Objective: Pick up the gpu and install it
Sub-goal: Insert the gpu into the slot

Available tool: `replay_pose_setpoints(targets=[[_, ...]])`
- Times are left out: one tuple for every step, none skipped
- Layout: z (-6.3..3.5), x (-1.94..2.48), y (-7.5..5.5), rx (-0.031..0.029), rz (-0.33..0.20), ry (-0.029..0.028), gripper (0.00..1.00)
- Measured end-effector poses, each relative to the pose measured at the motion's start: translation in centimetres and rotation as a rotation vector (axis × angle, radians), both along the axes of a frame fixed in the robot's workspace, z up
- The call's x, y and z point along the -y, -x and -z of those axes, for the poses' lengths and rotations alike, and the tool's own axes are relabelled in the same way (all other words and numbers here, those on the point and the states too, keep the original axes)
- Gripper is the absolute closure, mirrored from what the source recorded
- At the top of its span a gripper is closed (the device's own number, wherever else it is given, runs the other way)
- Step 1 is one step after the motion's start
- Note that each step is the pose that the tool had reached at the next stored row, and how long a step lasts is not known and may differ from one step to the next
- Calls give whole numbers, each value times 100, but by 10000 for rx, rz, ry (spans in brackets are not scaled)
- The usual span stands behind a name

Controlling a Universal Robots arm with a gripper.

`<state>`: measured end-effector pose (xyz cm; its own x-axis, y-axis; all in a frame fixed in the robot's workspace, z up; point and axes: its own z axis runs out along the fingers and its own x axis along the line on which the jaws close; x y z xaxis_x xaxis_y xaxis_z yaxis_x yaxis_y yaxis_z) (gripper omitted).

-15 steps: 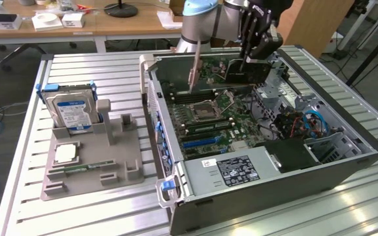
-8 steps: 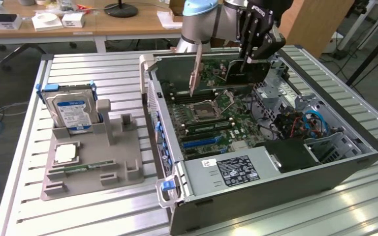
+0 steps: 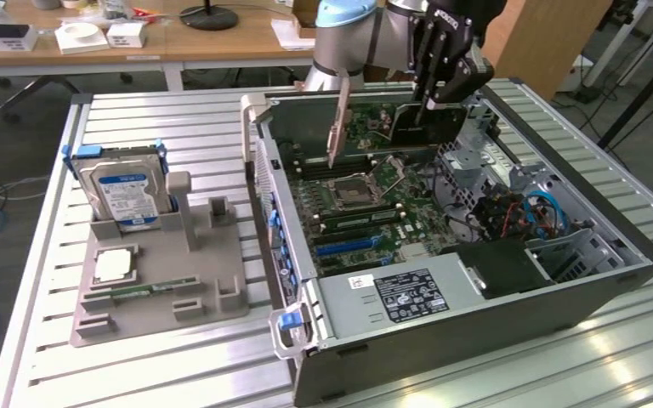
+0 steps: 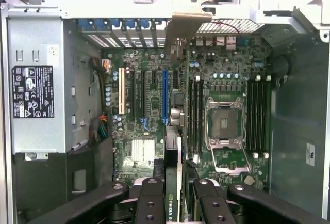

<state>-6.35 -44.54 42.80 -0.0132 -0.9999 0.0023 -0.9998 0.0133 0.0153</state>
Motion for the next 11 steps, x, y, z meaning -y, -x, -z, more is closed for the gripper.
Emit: replay_pose_setpoints(targets=[[0, 0, 0, -1, -63, 0, 74], [1, 0, 0, 0, -106, 0, 74], [1, 0, 0, 0, -118, 0, 74], [1, 0, 0, -1, -118, 1, 74], [1, 0, 0, 0, -119, 0, 74], [2, 0, 0, 0, -119, 0, 74], [5, -1, 0, 1, -119, -1, 74], [10, -1, 0, 2, -119, -1, 74], [16, 0, 1, 3, -119, 1, 74], [26, 0, 2, 6, -119, 0, 74], [37, 0, 2, 7, -120, 0, 74]])
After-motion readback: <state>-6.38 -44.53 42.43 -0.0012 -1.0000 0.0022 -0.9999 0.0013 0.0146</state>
